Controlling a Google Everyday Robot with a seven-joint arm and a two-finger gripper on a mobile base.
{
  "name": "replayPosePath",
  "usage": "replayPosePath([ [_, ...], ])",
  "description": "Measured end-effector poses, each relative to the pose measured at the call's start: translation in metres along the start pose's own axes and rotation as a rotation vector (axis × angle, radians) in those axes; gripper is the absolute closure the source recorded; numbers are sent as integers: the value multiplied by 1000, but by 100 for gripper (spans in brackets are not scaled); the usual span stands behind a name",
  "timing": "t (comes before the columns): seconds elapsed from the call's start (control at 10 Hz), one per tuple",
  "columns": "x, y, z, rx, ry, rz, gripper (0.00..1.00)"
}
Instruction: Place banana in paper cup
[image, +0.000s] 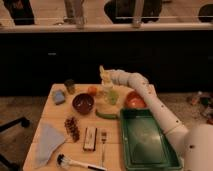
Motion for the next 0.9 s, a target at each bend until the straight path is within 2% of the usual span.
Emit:
replayPosePath([
  [0.9, 17, -13, 0, -7, -21, 54, 99],
])
